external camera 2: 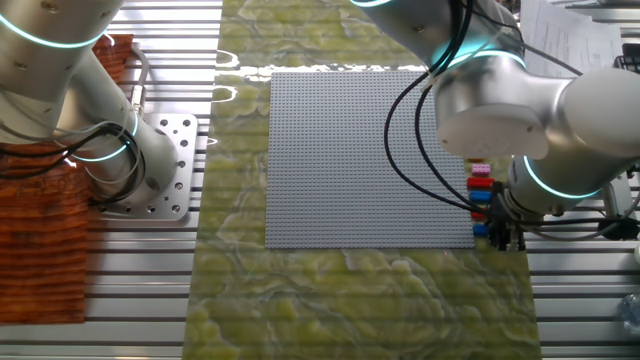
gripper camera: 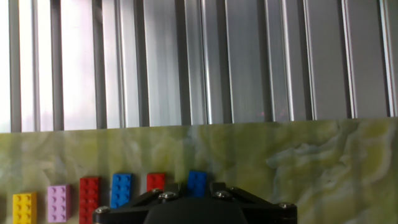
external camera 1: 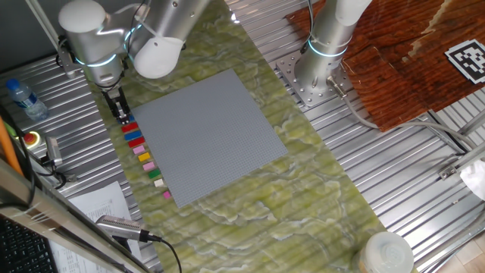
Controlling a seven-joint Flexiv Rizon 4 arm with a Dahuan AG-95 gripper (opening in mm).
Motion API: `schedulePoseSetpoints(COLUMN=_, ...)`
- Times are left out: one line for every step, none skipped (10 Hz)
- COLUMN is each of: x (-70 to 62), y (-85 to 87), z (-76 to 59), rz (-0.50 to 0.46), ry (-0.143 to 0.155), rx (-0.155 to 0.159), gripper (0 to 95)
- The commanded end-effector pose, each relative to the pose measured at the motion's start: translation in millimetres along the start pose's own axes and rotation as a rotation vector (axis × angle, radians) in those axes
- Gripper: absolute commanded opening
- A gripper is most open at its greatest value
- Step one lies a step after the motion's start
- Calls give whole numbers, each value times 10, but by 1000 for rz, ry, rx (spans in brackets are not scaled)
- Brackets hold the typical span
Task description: Stack small Lego blocks randomly, one at a time
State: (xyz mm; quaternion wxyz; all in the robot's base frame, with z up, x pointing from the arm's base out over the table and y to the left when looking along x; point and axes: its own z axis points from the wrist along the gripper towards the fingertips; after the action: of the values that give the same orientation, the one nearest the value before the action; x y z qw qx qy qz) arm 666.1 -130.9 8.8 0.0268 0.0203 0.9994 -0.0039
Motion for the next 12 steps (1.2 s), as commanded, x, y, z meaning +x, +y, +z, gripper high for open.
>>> schedulePoseSetpoints(x=31, y=-9, z=14, rz=-5, ry=-2, rx=0, gripper=190)
schedulePoseSetpoints(x=44, y=-11, z=18, rz=-8, ry=-3, rx=0, gripper=190)
schedulePoseSetpoints(x=47, y=-13, z=-3, rz=-8, ry=-3, rx=-1, gripper=190)
schedulePoseSetpoints(x=47, y=-13, z=-15, rz=-9, ry=-2, rx=0, gripper=190)
schedulePoseSetpoints(x=46, y=-13, z=-17, rz=-10, ry=-2, rx=-1, gripper=190)
schedulePoseSetpoints(x=46, y=-13, z=-17, rz=-9, ry=-2, rx=-1, gripper=190)
schedulePoseSetpoints(x=46, y=-13, z=-16, rz=-9, ry=-2, rx=0, gripper=190)
schedulePoseSetpoints(x=46, y=-13, z=-15, rz=-10, ry=-2, rx=0, gripper=190)
schedulePoseSetpoints(x=46, y=-13, z=-10, rz=-10, ry=-2, rx=0, gripper=190)
schedulePoseSetpoints(x=47, y=-13, z=-7, rz=-10, ry=-2, rx=0, gripper=190)
schedulePoseSetpoints(x=47, y=-13, z=-7, rz=-10, ry=-2, rx=0, gripper=0)
schedulePoseSetpoints(x=47, y=-13, z=-7, rz=-8, ry=-1, rx=-1, gripper=0)
